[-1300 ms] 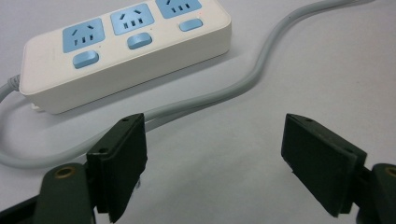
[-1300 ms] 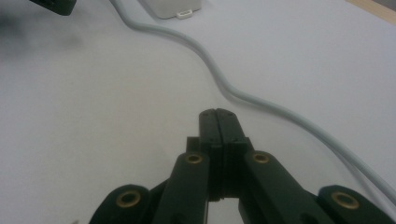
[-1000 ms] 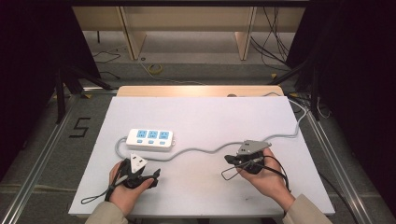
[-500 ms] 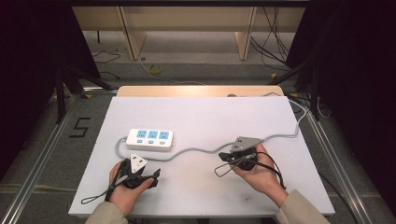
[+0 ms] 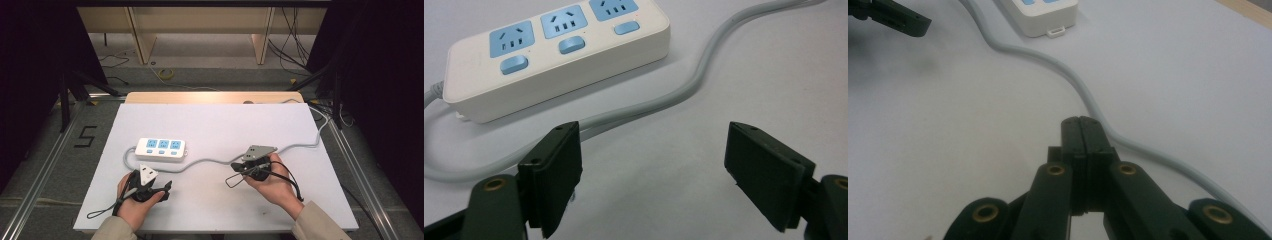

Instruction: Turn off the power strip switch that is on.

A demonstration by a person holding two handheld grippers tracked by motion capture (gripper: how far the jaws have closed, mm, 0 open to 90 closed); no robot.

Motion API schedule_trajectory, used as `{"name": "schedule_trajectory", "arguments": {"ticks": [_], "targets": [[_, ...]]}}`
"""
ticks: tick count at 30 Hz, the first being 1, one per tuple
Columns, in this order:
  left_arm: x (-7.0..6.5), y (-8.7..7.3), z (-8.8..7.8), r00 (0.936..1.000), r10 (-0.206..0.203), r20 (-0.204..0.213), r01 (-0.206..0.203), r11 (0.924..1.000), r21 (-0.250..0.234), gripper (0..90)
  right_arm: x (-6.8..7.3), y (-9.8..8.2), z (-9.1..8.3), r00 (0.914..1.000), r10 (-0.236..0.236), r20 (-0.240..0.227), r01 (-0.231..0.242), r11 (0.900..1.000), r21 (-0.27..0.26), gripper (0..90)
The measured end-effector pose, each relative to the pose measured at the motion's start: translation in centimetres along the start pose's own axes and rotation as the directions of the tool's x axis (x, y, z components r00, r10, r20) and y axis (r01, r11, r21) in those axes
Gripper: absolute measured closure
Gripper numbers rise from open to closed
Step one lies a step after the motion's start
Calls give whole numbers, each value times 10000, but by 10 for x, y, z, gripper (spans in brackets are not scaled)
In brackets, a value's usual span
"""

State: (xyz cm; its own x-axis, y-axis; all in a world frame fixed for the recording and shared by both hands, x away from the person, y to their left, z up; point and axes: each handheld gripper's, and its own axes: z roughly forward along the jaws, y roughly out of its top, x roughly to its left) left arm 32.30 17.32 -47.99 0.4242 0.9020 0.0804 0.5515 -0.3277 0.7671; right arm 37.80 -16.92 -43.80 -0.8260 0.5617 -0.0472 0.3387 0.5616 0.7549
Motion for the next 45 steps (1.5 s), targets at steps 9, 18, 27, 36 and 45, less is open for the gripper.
{"name": "schedule_trajectory", "arguments": {"ticks": [9,18,27,36,45], "targets": [[0,0,0,10000,-30,3,30,10000,-14,232,2,12,13,9999,-53,-137,54,10000,40,900],[0,0,0,10000,-5,28,5,10000,-30,233,3,23,24,9997,-75,-225,77,9999,100,900],[0,0,0,10000,-2,27,2,10000,-46,236,6,38,42,9990,-177,-417,187,9996,227,900],[-1,0,0,10000,-4,49,4,10000,-62,238,8,49,54,9983,-216,-536,230,9994,253,900],[0,0,0,10000,-7,43,7,10000,-63,237,9,57,62,9980,-240,-592,259,9992,312,900]]}}
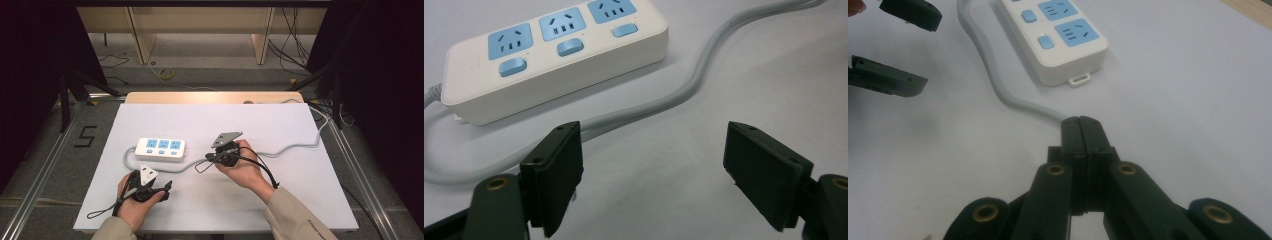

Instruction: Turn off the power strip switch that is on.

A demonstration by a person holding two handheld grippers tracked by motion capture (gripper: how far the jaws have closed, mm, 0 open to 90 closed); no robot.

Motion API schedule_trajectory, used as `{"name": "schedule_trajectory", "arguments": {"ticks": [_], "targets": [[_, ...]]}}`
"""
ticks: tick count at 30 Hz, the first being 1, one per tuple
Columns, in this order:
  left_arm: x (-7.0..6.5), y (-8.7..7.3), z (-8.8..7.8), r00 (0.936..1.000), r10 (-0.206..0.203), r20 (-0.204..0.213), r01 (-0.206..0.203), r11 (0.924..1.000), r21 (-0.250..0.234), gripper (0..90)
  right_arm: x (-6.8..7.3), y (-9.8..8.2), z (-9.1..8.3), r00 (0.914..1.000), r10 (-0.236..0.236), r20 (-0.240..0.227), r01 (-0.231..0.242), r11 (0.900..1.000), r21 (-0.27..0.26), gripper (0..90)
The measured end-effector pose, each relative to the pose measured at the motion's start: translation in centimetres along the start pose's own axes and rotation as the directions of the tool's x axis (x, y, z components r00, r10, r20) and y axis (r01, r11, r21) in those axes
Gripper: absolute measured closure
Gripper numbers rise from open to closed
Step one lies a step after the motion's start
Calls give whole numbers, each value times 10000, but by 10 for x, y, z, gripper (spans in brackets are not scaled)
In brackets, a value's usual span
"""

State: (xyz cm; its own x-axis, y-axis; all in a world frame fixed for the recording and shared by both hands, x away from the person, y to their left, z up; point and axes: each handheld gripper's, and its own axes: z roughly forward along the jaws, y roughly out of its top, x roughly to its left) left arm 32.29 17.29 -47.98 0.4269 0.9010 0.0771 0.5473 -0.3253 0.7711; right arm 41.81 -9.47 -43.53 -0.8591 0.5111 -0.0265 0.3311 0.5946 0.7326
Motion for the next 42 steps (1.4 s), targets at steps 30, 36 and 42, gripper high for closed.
{"name": "schedule_trajectory", "arguments": {"ticks": [30,36,42], "targets": [[0,0,0,10000,6,52,-6,10000,-8,238,-2,20,18,10000,-38,-21,39,9995,303,900],[0,0,0,10000,9,41,-9,10000,-5,237,-2,22,25,10000,-22,-27,23,9990,443,900],[0,0,0,10000,-3,63,4,10000,-7,237,-1,26,29,9999,-88,-67,91,9990,438,900]]}}
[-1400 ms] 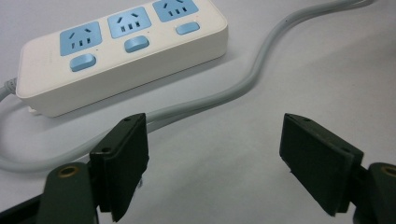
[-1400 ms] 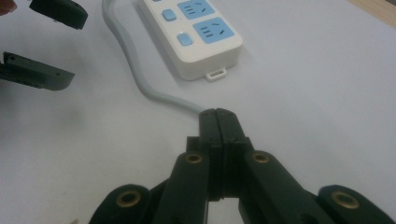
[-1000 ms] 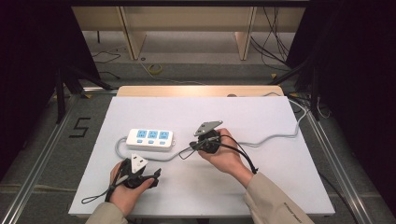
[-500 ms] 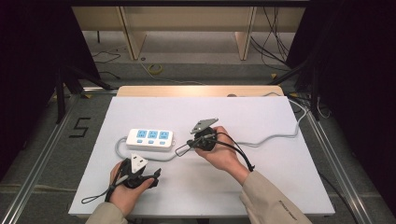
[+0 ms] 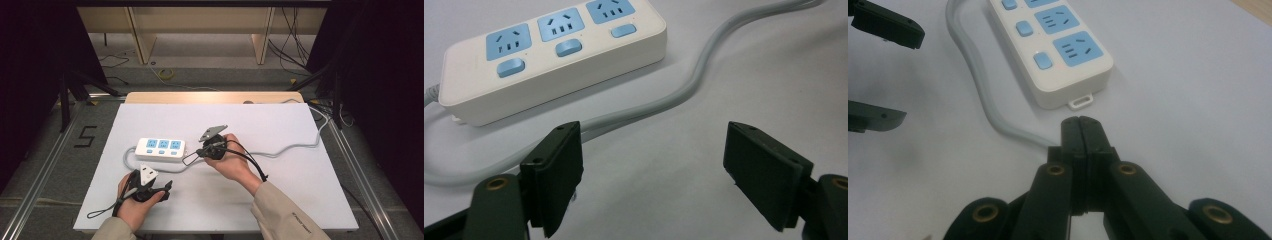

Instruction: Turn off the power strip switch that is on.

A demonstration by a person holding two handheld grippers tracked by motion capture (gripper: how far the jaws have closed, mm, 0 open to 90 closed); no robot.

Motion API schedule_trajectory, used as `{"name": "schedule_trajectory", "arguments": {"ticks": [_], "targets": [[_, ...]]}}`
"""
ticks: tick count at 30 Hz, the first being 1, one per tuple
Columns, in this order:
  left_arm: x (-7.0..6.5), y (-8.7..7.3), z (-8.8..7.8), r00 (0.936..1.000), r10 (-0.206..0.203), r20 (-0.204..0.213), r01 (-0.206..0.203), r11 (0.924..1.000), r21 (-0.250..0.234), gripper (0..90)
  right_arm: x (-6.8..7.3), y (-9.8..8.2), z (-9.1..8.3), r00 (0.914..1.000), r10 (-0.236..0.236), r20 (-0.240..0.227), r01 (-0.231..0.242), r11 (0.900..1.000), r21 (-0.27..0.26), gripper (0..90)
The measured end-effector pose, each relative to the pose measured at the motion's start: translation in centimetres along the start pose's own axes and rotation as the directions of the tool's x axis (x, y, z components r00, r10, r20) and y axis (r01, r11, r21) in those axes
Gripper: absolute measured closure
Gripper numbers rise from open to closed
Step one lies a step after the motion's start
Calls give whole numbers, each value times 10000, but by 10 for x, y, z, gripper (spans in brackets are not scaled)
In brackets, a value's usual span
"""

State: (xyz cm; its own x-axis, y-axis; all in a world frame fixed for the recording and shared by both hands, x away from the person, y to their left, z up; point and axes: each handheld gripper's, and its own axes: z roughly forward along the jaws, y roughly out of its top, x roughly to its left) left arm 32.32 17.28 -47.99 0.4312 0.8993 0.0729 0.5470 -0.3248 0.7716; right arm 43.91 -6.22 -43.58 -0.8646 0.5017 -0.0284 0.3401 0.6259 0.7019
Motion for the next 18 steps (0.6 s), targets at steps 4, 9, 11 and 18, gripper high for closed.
{"name": "schedule_trajectory", "arguments": {"ticks": [4,9,11,18], "targets": [[0,0,0,10000,-30,-31,30,10000,-48,238,2,3,3,10000,33,-9,-33,10000,55,900],[1,-1,-1,10000,12,-29,-12,10000,-2,238,0,3,9,10000,-71,-11,71,9999,89,900],[1,-1,-1,10000,13,-31,-13,10000,0,238,0,4,10,10000,-29,3,29,10000,93,900],[1,-1,-1,10000,26,-22,-26,10000,21,238,-1,6,13,10000,5,-18,-5,9999,166,900]]}}
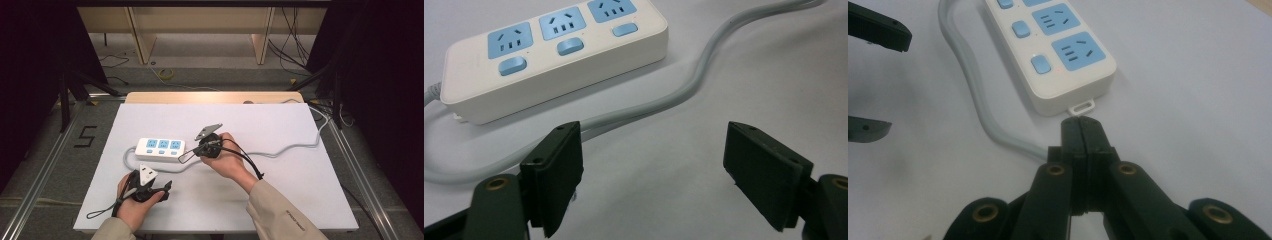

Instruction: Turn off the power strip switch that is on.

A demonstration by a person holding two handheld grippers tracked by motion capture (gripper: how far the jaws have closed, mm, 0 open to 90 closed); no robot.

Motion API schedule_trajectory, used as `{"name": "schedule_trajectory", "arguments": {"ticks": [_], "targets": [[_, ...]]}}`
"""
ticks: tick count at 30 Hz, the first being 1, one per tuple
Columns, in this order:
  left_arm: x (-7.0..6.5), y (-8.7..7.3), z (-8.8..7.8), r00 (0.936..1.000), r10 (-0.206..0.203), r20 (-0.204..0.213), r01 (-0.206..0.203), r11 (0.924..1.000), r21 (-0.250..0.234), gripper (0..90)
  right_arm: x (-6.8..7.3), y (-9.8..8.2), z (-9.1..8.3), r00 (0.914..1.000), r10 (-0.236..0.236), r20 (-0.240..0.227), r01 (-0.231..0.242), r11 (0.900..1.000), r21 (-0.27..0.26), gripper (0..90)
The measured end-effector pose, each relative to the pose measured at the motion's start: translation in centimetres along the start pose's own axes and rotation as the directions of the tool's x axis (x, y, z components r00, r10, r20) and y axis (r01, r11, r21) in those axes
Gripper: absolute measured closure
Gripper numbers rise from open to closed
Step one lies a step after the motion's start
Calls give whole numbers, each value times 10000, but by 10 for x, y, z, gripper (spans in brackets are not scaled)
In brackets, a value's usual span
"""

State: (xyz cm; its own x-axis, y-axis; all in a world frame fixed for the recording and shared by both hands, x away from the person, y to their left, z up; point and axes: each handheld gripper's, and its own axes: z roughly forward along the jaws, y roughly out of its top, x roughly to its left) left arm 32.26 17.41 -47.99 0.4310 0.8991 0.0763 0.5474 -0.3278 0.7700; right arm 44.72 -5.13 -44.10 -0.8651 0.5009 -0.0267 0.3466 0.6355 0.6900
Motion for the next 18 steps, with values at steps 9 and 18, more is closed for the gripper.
{"name": "schedule_trajectory", "arguments": {"ticks": [9,18], "targets": [[0,0,0,10000,-50,16,50,10000,-17,238,2,5,5,10000,-15,7,15,10000,59,900],[0,0,0,10000,-54,8,54,10000,-11,238,4,10,11,10000,-37,-31,37,9999,120,900]]}}
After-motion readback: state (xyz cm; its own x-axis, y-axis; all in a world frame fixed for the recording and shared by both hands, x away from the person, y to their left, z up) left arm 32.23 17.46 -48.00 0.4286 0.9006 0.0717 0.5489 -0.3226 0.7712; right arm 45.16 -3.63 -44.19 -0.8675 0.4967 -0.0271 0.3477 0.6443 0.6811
